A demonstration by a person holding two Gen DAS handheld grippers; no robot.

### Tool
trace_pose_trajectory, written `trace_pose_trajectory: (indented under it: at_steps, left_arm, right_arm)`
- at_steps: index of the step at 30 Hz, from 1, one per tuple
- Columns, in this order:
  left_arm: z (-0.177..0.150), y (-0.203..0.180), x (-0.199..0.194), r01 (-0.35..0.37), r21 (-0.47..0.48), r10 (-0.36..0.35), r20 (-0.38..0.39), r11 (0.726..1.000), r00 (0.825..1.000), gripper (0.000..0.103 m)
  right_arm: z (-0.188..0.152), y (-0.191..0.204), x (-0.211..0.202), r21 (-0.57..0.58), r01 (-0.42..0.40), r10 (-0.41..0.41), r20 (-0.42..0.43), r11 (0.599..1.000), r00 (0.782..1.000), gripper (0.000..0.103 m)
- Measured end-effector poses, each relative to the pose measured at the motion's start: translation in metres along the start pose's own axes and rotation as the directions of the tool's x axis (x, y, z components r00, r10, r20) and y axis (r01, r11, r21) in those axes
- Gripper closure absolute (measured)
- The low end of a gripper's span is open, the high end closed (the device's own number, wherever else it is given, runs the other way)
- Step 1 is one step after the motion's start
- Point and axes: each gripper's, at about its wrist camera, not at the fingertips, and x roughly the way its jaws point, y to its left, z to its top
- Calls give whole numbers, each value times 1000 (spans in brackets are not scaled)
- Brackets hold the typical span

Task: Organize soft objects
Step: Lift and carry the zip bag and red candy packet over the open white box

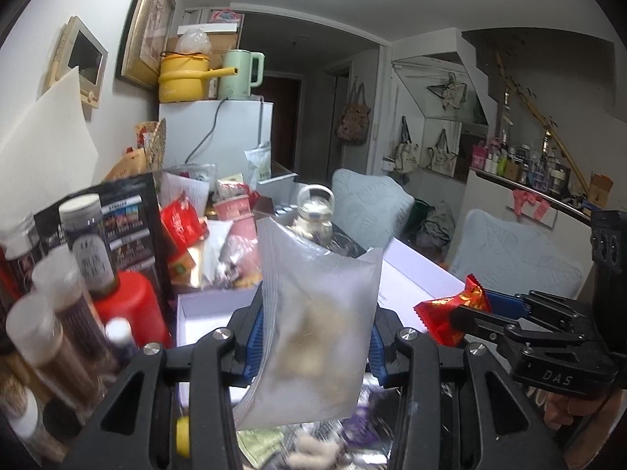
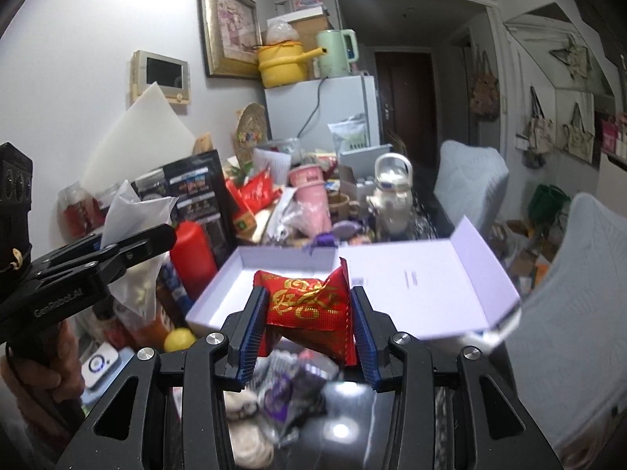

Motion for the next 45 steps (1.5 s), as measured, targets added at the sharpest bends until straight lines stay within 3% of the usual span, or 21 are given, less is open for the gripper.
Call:
trace_pose_trajectory:
  at_steps: [12,21,31,45]
  left_arm:
    - [29,35,64,-79,-31,79,7,996,997,61]
    - [39,67,127,-154,-47,152,-37,987,988,61]
    - [25,87,186,-275,-5,272,-128,961,954,61]
    - [-13,102,249,-321,23,313,-298,947,902,61]
  right_arm:
    - [47,-8,77,-28,7,-7,0,1000,1000,61]
    - [70,-13,142,-28,-3,2,-27,1000,1000,61]
    - [75,-10,204,-57,-6,0,-95,998,996,61]
    - [50,-12,280,-38,-56,45,-258,998,965,61]
